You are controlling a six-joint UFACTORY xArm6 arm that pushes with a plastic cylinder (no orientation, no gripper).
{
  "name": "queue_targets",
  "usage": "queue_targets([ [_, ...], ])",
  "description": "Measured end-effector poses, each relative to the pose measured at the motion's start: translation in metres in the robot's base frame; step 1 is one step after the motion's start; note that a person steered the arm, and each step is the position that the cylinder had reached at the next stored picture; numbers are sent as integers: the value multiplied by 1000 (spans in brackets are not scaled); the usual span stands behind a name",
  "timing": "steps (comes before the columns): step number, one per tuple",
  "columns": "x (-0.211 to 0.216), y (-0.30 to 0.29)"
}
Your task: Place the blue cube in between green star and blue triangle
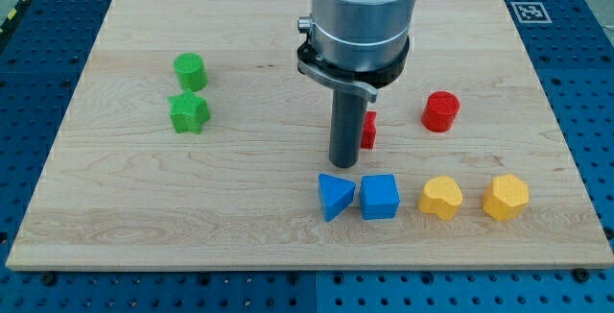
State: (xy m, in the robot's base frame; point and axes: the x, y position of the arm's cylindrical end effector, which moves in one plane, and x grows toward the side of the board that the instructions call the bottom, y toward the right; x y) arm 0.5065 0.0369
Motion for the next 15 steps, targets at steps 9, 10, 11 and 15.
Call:
queue_targets([
  [9, 34, -54],
  [10, 34, -73],
  [11, 40, -88],
  [15, 112, 8],
])
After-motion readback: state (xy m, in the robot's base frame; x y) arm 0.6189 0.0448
